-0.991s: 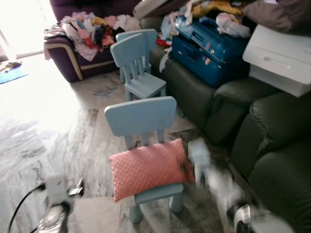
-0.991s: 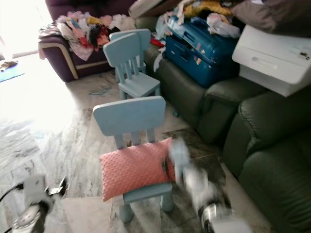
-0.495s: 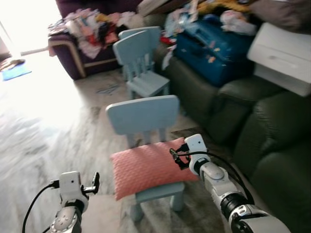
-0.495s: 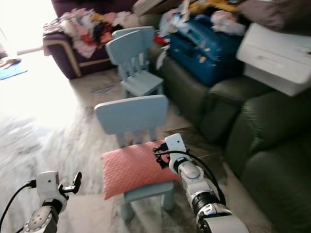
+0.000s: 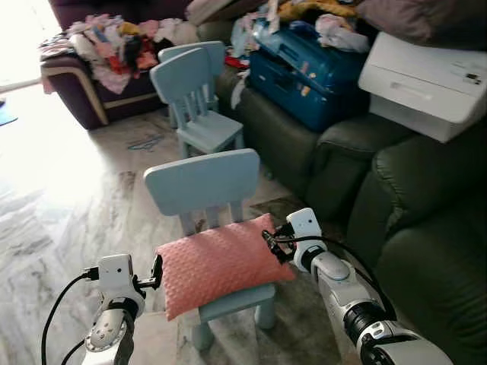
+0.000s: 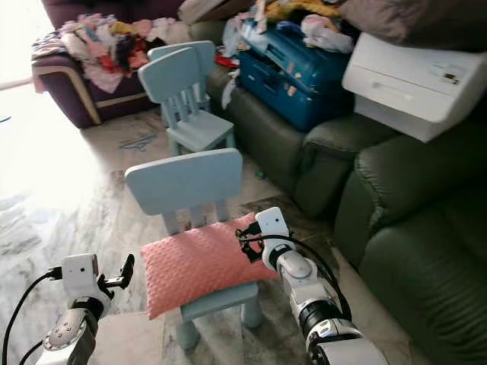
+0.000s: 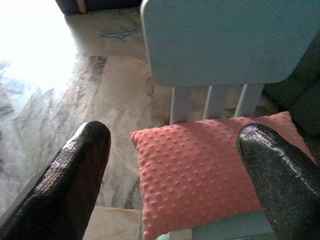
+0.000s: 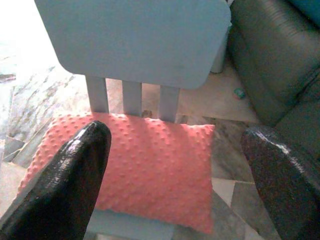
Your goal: Move the pillow to the sofa
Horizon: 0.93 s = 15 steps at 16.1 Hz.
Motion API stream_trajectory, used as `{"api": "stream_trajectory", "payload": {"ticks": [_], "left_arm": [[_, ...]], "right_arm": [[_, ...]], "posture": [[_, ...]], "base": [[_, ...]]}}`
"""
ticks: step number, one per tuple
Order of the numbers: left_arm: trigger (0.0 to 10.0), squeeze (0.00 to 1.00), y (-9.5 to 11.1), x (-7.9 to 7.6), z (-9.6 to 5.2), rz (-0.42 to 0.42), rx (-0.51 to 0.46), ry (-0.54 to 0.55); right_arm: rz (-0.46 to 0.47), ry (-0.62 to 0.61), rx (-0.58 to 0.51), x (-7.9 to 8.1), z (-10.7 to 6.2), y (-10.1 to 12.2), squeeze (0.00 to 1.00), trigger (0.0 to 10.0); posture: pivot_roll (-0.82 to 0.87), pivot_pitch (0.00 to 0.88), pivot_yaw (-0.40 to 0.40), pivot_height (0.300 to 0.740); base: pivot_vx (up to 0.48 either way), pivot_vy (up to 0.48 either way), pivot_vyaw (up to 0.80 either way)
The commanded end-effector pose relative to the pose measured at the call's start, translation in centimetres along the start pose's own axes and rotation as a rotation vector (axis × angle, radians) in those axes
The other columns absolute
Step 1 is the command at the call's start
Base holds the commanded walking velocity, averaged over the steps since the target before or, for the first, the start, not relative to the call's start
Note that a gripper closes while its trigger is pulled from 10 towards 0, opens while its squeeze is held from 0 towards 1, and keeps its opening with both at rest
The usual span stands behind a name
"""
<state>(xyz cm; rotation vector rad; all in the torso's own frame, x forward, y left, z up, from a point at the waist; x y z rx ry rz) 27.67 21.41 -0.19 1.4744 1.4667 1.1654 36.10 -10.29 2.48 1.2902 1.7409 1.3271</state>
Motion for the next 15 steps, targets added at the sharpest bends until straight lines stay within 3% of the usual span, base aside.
{"api": "stream_trajectory", "payload": {"ticks": [1,6,12,15], "left_arm": [[10.0,0.0,0.0,0.3,-0.1,0.004,0.004,0.013],[10.0,0.0,0.6,0.4,-0.2,-0.023,-0.015,0.032],[10.0,0.0,0.9,0.6,-0.1,-0.038,-0.016,0.049],[10.0,0.0,0.8,0.8,-0.1,-0.046,-0.017,0.058]], "right_arm": [[-0.01,0.008,-0.018,0.0,0.0,0.5,0.0,10.0],[-0.061,0.09,-0.064,1.8,0.3,1.4,0.0,10.0],[-0.064,0.103,-0.074,2.1,0.3,1.5,0.0,10.0],[-0.068,0.107,-0.074,2.1,0.3,1.5,0.0,10.0]], "posture": [[-0.12,0.038,0.038,0.74],[-0.12,0.047,0.04,0.74],[-0.12,0.049,0.044,0.74],[-0.12,0.049,0.044,0.74]], "base": [[0.0,0.0,0.0],[0.0,0.0,0.62],[0.0,0.0,0.0],[0.0,-0.272,0.0]]}}
Point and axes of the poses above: a point about 5 cm out from each wrist's last joint towards the gripper, its own z axis pointing out of the wrist towards the gripper, its own y axis along the axis of the wrist's last joint, x = y × z, the point moved 4 cm from there along z, pointing out of the wrist towards the gripper, and after that the axes turned 11 degrees about z, right-handed, at the moved point
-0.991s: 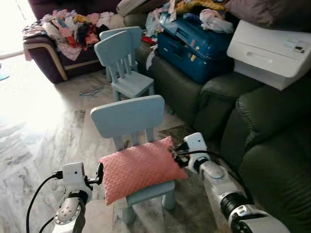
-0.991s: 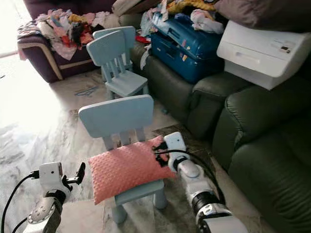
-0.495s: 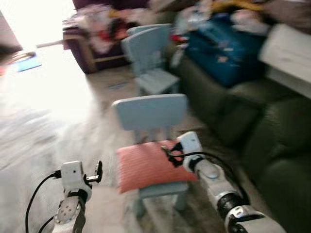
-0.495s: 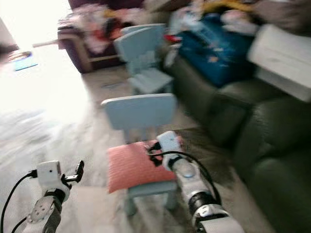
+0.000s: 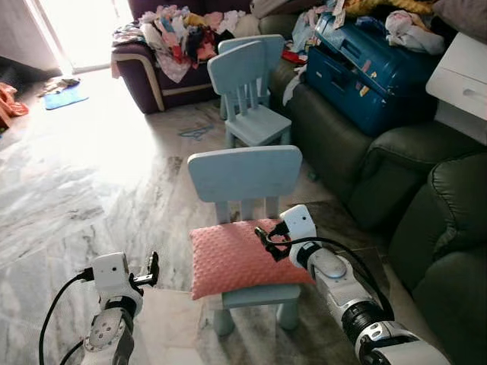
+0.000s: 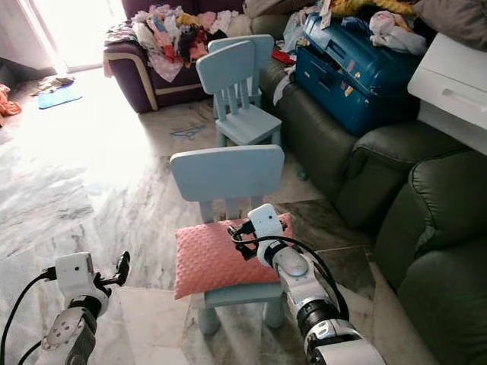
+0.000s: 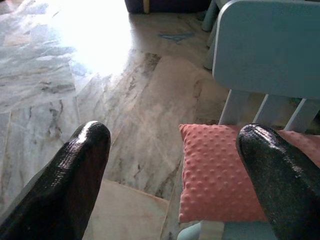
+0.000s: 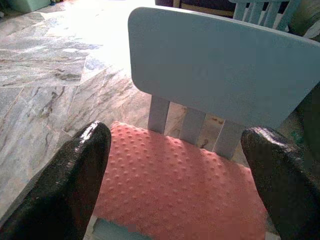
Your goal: Move the pillow to the sofa
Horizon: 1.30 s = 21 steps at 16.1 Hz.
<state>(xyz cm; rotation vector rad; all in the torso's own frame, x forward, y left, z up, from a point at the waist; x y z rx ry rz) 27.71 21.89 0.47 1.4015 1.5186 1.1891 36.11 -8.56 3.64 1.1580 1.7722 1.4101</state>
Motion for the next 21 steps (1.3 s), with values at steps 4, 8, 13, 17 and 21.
{"api": "stream_trajectory", "payload": {"ticks": [4,8,13,17,21], "left_arm": [[10.0,0.0,0.0,0.3,0.0,-0.009,0.005,0.015],[10.0,0.0,-0.1,0.4,0.0,-0.024,0.008,0.024],[10.0,0.0,0.1,1.1,0.1,-0.062,0.003,0.064],[10.0,0.0,0.2,1.7,0.1,-0.087,0.002,0.091],[10.0,0.0,-0.1,2.2,0.1,-0.109,0.021,0.112]], "right_arm": [[-0.012,0.019,-0.018,0.4,0.2,0.5,0.0,10.0],[-0.012,0.015,-0.016,0.2,0.2,0.5,0.0,10.0],[-0.013,0.011,-0.016,0.1,0.2,0.7,0.0,10.0],[-0.013,0.01,-0.018,0.0,0.2,0.8,0.0,10.0],[-0.014,0.014,-0.016,0.2,0.3,0.8,0.0,10.0]], "posture": [[-0.12,0.049,0.044,0.74],[-0.12,0.051,0.044,0.74],[-0.12,0.047,0.045,0.74],[-0.12,0.046,0.043,0.74],[-0.11,0.038,0.045,0.74]], "base": [[0.0,-0.355,0.0],[0.0,-0.263,0.0],[0.0,0.0,0.0],[0.0,0.0,0.0],[0.0,0.24,0.0]]}}
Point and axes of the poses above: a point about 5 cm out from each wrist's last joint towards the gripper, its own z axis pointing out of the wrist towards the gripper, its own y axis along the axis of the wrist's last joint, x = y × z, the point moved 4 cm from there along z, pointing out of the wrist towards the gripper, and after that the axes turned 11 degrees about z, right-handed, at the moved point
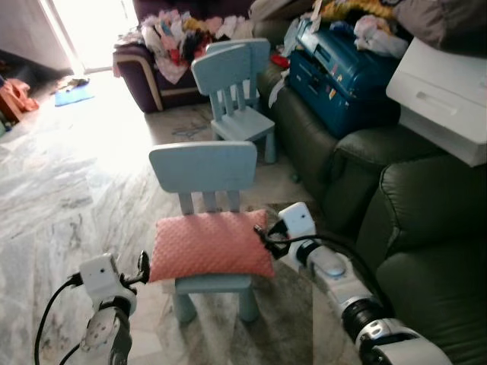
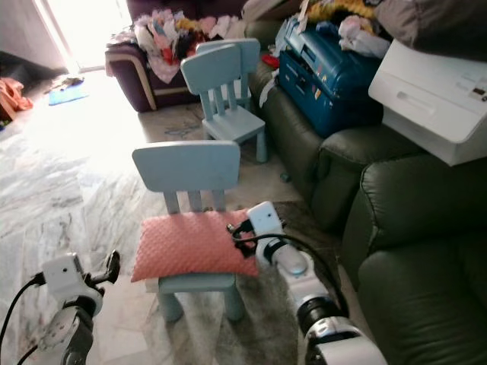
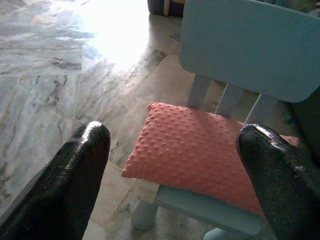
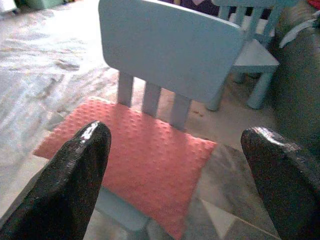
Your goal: Move the pillow to the sofa
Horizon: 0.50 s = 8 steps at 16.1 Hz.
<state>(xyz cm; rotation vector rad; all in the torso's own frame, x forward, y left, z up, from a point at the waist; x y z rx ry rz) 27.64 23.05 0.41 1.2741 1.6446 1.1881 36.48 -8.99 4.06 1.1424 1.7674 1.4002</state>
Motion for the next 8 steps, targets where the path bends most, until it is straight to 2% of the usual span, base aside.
{"api": "stream_trajectory", "payload": {"ticks": [1,2,8], "left_arm": [[10.0,0.0,0.06,1.16,0.06,0.002,0.007,0.029],[10.0,0.0,0.25,1.2,0.07,0.013,-0.005,0.028],[10.0,0.0,0.67,0.92,0.25,0.045,-0.014,0.02]], "right_arm": [[0.002,0.021,-0.01,0.72,0.34,0.36,0.0,10.0],[0.003,0.02,-0.011,0.7,0.36,0.4,0.0,10.0],[0.009,0.018,-0.013,0.82,0.39,0.39,0.0,10.0]], "posture": [[-0.11,0.038,0.046,0.74],[-0.11,0.038,0.046,0.74],[-0.11,0.035,0.05,0.74]], "base": [[0.0,0.48,0.0],[0.0,0.48,0.0],[0.0,0.0,0.0]]}}
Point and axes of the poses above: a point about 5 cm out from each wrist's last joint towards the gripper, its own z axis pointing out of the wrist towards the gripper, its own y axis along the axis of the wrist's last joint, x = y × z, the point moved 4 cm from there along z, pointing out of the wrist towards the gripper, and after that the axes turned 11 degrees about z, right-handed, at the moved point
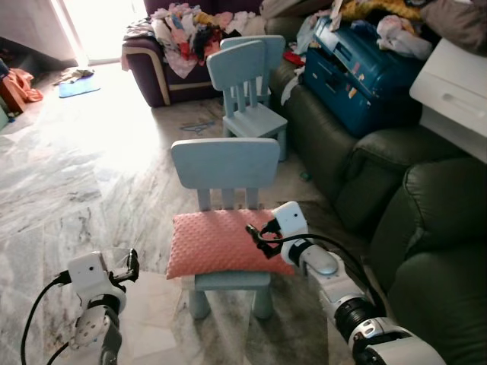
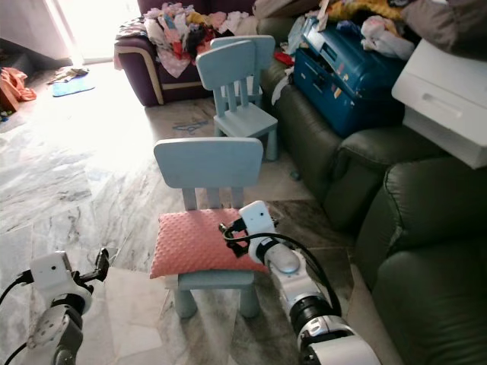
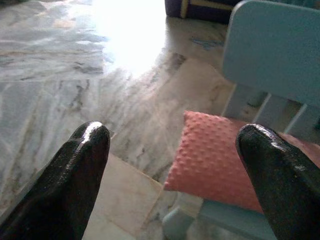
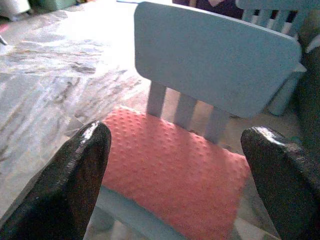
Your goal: Move the pillow to the sofa
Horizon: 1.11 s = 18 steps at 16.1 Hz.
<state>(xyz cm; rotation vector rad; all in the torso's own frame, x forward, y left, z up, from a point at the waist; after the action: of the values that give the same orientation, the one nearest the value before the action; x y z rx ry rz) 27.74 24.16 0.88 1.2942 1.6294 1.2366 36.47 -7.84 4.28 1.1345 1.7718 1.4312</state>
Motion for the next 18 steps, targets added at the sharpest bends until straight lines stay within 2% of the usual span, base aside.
{"api": "stream_trajectory", "payload": {"ticks": [1,5,7,9,12,15,18], "left_arm": [[10.0,0.0,0.2,-0.1,0.1,0.012,-0.004,0.0],[10.0,0.0,1.3,0.6,-0.2,0.083,-0.055,0.013],[10.0,0.0,2.5,1.9,-0.9,0.072,-0.092,0.068],[10.0,0.0,3.2,2.6,-1.3,0.043,-0.117,0.095],[10.0,0.0,3.0,2.6,-1.4,0.03,-0.101,0.09],[10.0,0.0,3.6,2.1,-1.5,0.015,-0.122,0.067],[10.0,0.0,3.5,2.2,-1.6,0.001,-0.105,0.067]], "right_arm": [[0.001,-0.005,-0.005,-0.2,0.0,0.1,0.0,10.0],[0.019,0.002,-0.076,0.1,0.1,1.3,0.0,10.0],[0.028,0.021,-0.126,0.4,0.1,2.2,0.0,10.0],[0.035,0.021,-0.142,0.4,0.0,2.5,0.0,10.0],[0.041,0.019,-0.146,0.4,0.0,2.6,0.0,10.0],[0.041,0.021,-0.149,0.5,0.0,2.7,0.0,10.0],[0.042,0.017,-0.144,0.4,-0.1,2.5,0.0,10.0]], "posture": [[-0.11,0.036,0.05,0.74],[-0.1,0.041,0.059,0.74],[-0.1,0.043,0.062,0.74],[-0.09,0.046,0.065,0.74],[-0.09,0.051,0.066,0.74],[-0.09,0.055,0.065,0.74],[-0.09,0.059,0.069,0.74]], "base": [[0.0,0.0,0.0],[0.0,0.0,0.0],[0.0,0.0,0.0],[0.0,0.0,0.0],[0.0,0.0,0.0],[0.0,0.0,0.0],[0.0,0.412,0.0]]}}
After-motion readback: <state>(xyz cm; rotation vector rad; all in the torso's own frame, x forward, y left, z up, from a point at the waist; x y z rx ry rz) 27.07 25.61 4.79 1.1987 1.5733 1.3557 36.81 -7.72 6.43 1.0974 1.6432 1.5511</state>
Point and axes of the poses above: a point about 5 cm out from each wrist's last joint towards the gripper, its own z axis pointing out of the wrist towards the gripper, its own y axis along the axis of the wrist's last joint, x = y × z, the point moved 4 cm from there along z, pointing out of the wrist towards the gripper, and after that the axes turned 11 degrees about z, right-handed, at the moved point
